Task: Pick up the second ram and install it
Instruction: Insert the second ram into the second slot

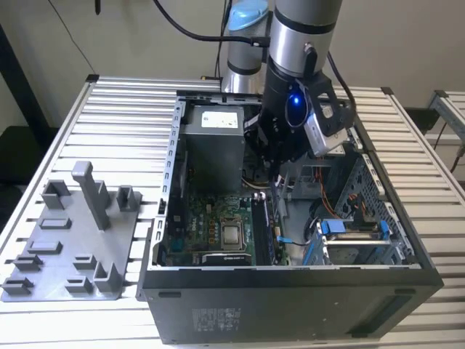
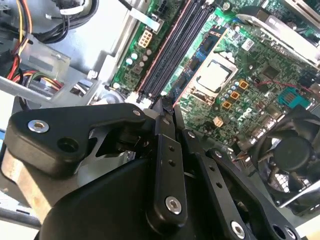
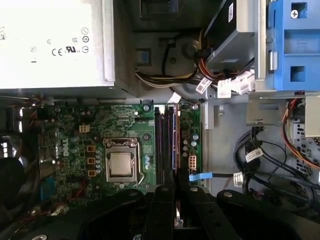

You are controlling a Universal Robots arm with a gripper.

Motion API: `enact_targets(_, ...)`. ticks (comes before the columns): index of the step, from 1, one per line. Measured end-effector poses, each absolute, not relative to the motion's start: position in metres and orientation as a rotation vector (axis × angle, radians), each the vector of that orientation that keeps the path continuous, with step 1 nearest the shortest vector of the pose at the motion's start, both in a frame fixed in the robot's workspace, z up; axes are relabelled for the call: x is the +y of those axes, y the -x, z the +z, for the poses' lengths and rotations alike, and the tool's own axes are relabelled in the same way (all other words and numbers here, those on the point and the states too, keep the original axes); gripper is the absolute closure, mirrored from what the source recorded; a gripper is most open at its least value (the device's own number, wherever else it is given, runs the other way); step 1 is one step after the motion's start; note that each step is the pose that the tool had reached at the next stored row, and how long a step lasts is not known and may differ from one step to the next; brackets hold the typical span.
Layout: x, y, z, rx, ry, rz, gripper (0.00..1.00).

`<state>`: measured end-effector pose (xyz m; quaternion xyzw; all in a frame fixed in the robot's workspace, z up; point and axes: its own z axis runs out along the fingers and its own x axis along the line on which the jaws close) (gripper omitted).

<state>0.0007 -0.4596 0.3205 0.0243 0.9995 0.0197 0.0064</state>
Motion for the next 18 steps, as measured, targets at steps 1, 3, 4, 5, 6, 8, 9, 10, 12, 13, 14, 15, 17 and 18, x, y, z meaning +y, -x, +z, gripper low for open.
enact_targets(1, -0.462, -0.001, 0.320, 3.127, -0.076, 0.062, 0.86)
enact_targets(3, -0.466, -0.002, 0.318, 3.127, -0.076, 0.062, 0.86)
enact_targets(4, -0.468, -0.002, 0.317, 3.127, -0.076, 0.062, 0.86)
enact_targets(5, -0.469, -0.002, 0.316, 3.127, -0.076, 0.062, 0.86)
enact_targets(6, -0.469, -0.002, 0.314, 3.127, -0.076, 0.062, 0.86)
enact_targets(8, -0.469, -0.002, 0.312, 3.127, -0.076, 0.061, 0.86)
enact_targets(9, -0.469, -0.002, 0.311, 3.127, -0.076, 0.061, 0.86)
enact_targets(10, -0.469, -0.002, 0.311, 3.127, -0.076, 0.061, 0.86)
enact_targets(12, -0.469, -0.002, 0.310, 3.127, -0.076, 0.061, 0.86)
enact_targets(13, -0.469, -0.002, 0.310, 3.127, -0.076, 0.061, 0.86)
enact_targets(14, -0.469, -0.002, 0.310, 3.127, -0.076, 0.061, 0.86)
enact_targets(15, -0.469, -0.002, 0.310, 3.127, -0.076, 0.062, 0.86)
enact_targets(17, -0.469, -0.002, 0.307, 3.127, -0.076, 0.061, 0.86)
enact_targets(18, -0.469, -0.002, 0.305, 3.127, -0.076, 0.061, 0.86)
